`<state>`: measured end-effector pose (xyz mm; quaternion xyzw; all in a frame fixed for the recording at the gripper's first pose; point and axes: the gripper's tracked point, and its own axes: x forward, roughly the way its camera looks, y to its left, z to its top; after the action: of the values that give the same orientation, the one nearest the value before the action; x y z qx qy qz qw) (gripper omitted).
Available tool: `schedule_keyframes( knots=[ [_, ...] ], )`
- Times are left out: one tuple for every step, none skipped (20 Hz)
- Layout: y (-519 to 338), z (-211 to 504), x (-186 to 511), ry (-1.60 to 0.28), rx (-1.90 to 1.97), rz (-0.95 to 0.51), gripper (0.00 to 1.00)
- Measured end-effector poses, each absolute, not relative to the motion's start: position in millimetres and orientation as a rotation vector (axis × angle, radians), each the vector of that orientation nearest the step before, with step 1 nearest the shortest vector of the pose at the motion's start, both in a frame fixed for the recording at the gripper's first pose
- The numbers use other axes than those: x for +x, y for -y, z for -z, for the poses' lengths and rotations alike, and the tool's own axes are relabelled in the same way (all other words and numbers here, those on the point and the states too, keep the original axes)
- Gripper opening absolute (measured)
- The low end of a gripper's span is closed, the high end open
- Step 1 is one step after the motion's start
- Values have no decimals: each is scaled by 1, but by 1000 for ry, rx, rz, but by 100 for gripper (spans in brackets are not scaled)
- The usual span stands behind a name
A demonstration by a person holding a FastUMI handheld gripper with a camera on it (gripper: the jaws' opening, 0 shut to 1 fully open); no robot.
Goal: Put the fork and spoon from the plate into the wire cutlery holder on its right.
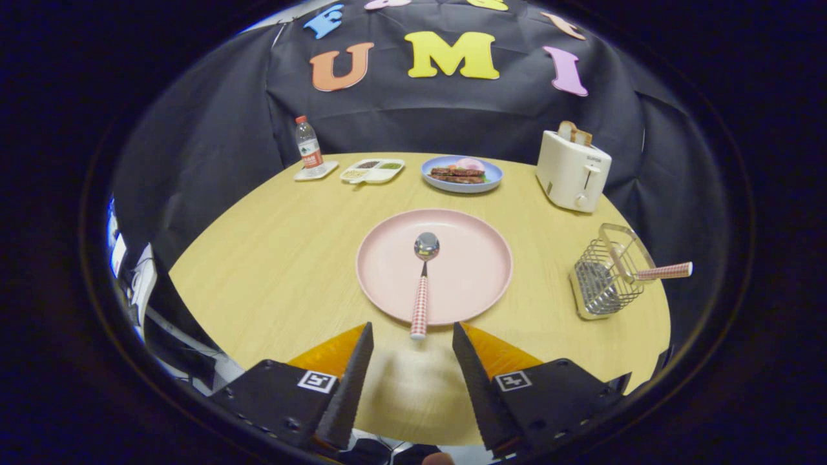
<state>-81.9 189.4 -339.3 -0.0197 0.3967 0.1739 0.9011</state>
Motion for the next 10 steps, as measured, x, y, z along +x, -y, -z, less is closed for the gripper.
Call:
schedule_keyframes(
  knots=[
    [-191,342,-78,-825,-48,-356,72],
    [-192,344,-76,-827,-62,-352,67],
    [-192,346,-73,-834,-73,-352,62],
    [-192,350,-71,-846,-85,-345,57],
    [-191,351,-70,-865,-89,-345,51],
    [-190,355,-68,-881,-95,-337,46],
    [-188,362,-65,-898,-101,-324,41],
    [-182,358,-63,-902,-101,-310,36],
    [-183,362,-60,-909,-96,-305,31],
    [-183,361,-59,-914,-92,-303,25]
  ],
)
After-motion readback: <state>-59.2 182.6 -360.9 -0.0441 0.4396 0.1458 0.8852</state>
